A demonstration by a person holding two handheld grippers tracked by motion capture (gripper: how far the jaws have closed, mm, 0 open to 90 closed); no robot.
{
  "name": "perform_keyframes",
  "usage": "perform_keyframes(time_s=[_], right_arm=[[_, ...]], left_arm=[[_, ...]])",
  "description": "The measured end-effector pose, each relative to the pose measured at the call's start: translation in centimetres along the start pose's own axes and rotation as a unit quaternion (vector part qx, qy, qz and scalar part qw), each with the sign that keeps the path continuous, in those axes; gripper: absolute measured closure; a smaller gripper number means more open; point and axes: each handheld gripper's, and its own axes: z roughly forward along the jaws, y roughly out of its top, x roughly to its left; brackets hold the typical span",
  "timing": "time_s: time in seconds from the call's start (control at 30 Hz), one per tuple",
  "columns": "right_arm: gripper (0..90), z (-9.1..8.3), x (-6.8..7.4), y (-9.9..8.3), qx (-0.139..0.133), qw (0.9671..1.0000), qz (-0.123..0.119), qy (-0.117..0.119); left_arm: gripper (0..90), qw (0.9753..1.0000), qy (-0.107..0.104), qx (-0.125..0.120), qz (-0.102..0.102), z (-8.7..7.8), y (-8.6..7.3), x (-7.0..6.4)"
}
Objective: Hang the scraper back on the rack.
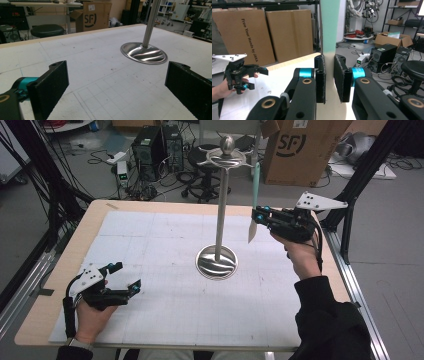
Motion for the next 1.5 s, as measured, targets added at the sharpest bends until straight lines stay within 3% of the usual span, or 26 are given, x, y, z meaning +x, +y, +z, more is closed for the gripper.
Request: perform_keyframes(time_s=[0.57,0.8,1.03,1.1,1.23,1.5], right_arm=[[80.5,1.3,0.1,-0.4,0.007,1.0000,0.003,0.001],[80.5,2.1,0.1,-0.9,-0.006,0.9999,0.011,0.000],[78.8,2.7,0.5,-1.2,-0.019,0.9996,0.007,-0.021],[70.3,2.6,0.6,-1.4,-0.030,0.9989,0.012,-0.034],[57.2,2.0,0.5,-2.2,-0.076,0.9956,0.045,-0.031],[31.9,0.4,0.9,-6.0,-0.049,0.9964,0.047,-0.051]], left_arm=[[5.7,1.0000,-0.001,0.002,-0.001,0.0,0.0,0.0],[5.7,1.0000,-0.002,0.003,-0.001,0.0,0.0,0.0],[5.7,1.0000,0.001,-0.003,0.000,0.0,0.0,0.0],[5.7,1.0000,0.001,-0.002,0.000,0.0,0.0,0.0],[5.7,1.0000,0.000,-0.001,0.000,0.0,0.0,0.0],[5.7,1.0000,0.000,0.002,0.001,0.0,0.0,0.0]])
